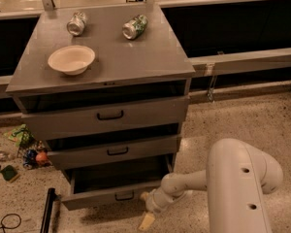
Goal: Open bottom drawer
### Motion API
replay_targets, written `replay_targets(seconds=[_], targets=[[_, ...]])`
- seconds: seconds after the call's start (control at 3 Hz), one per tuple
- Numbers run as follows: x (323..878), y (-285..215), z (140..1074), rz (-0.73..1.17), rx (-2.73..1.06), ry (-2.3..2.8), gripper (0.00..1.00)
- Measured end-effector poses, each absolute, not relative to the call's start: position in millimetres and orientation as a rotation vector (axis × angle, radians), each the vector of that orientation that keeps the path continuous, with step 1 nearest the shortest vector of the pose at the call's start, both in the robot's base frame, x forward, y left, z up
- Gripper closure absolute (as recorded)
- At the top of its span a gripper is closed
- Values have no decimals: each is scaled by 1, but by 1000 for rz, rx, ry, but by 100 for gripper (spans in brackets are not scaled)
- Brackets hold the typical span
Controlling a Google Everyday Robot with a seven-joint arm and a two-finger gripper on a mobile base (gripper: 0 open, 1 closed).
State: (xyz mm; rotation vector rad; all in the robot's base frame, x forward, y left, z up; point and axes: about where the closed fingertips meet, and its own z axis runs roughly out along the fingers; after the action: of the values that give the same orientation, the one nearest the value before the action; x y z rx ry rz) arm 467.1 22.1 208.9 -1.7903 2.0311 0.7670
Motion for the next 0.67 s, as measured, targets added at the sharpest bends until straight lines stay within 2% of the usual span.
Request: replay_targets(seconds=[0.33,0.67], targets=[[396,30,200,869,-1798,2080,44],[371,19,205,849,-1808,2107,43]])
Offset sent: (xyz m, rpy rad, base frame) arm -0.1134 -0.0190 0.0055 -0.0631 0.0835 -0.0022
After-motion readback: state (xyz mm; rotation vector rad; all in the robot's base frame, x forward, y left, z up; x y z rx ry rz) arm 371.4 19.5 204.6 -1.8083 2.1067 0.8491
